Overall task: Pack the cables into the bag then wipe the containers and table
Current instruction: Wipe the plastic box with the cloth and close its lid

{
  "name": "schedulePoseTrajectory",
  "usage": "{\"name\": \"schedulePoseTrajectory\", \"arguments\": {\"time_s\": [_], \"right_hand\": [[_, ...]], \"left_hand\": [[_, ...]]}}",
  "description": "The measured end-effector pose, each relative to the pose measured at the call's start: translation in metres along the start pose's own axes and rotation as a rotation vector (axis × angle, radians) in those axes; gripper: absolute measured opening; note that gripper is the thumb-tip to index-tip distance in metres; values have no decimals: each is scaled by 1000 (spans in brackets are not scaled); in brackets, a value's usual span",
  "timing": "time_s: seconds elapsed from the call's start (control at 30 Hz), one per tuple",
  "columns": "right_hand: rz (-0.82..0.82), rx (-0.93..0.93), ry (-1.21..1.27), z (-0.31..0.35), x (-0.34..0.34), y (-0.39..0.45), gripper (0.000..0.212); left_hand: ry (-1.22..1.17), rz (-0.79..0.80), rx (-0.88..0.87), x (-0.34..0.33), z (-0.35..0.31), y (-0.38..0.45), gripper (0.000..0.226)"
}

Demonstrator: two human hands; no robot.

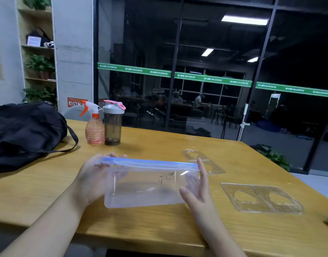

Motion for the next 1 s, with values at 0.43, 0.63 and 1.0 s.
{"name": "schedulePoseTrajectory", "arguments": {"time_s": [0.43, 0.63, 1.0], "right_hand": [[80, -10, -332, -10, -8, -16, 54], [120, -64, -226, -13, -7, -15, 80], [131, -127, -122, 2, -9, -21, 66]], "left_hand": [[147, -509, -111, 44, -16, -27, 36], [196, -448, -382, 28, -48, -70, 22], [498, -236, -272, -5, -33, -86, 33]]}}
Point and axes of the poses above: each hand's wrist, its own y-axis towards the middle knuckle, its own x-axis out of the back of the hand, z = x × y, the point moved 9 cm from there along y, towards the middle knuckle, and after that the axes turned 7 degrees about -z, right-handed, at the moved point
